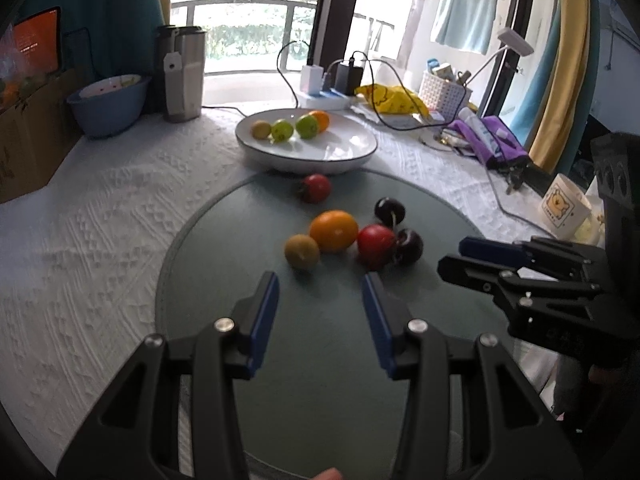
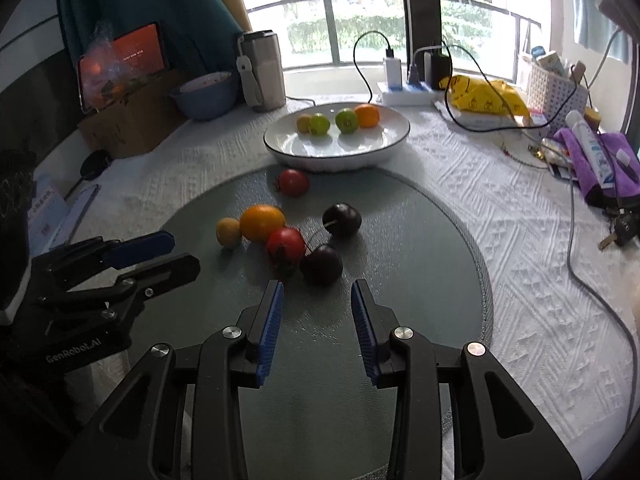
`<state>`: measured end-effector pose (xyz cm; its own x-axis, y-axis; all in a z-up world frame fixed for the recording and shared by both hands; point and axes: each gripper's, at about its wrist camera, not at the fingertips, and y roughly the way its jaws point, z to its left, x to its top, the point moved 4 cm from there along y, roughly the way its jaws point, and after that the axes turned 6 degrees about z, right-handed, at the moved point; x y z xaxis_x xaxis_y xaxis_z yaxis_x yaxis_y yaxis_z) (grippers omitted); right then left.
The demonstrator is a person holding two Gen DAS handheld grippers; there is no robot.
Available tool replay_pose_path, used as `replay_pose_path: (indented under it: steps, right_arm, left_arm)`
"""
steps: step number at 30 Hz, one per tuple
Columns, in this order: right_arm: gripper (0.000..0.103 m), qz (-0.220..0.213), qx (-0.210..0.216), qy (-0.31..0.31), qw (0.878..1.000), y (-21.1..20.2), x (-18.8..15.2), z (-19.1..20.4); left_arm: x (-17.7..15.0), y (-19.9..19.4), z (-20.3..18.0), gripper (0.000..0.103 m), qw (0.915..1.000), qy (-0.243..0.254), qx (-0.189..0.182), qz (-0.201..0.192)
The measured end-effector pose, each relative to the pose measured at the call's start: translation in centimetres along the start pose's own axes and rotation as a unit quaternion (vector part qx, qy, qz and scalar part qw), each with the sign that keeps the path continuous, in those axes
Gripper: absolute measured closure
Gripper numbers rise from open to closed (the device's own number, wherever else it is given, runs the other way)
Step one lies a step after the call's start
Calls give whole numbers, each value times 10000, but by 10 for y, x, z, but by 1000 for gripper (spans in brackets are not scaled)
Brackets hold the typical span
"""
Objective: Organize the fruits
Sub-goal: 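Withdraw both open grippers from the plate back over the mat, then grasp the small brown fruit with the left gripper while the right grasps a dark plum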
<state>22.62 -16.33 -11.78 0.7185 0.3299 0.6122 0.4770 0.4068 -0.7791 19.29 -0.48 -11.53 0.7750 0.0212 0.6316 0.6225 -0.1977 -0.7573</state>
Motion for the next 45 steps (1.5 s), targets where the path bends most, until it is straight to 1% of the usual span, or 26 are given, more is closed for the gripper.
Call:
replay_pose_path:
  steps: [4, 12, 17, 26, 29, 33, 35, 36, 38, 40, 45]
  right_arm:
    - [65, 124, 61, 10, 9999, 9, -2, -5]
    - [65, 233, 179, 9, 9996, 21, 6, -10]
    - [65, 315, 272, -13, 9991, 31, 10, -15]
    - [66, 321, 488, -108, 9982, 39, 17, -15]
    - [66, 313, 536, -117, 9980, 40, 18, -15]
    - [66, 284, 574, -174, 9978, 41, 19, -14]
    - [72, 262, 631, -189, 9975, 42, 19, -13]
    - [72, 262, 661, -189, 9973, 43, 20, -12]
    - [72, 239, 631, -214, 9975, 42, 20, -11]
    - [72, 226, 623, -211, 9976, 42, 19, -11]
    - [72, 134, 596, -216, 9979, 35, 19, -10]
  left_arm:
    - [-1, 10, 3, 58, 9998, -90, -4, 161]
    - [7, 23, 6, 58, 9994, -55, 70, 320]
    - [12, 36, 9, 58, 9986, -27, 196, 498]
    - [22, 51, 10, 58, 9967, 198, 497, 609]
    - [23, 54, 8, 58, 9961, 309, 548, 623]
    - [24, 56, 5, 58, 9961, 367, 525, 603]
    - [25, 56, 3, 59, 9963, 403, 473, 600]
    - [25, 56, 1, 60, 9962, 429, 465, 599]
    - [25, 56, -1, 70, 9961, 465, 459, 593]
    - [24, 56, -1, 77, 9962, 460, 441, 594]
    - [23, 52, -5, 77, 9968, 439, 327, 581]
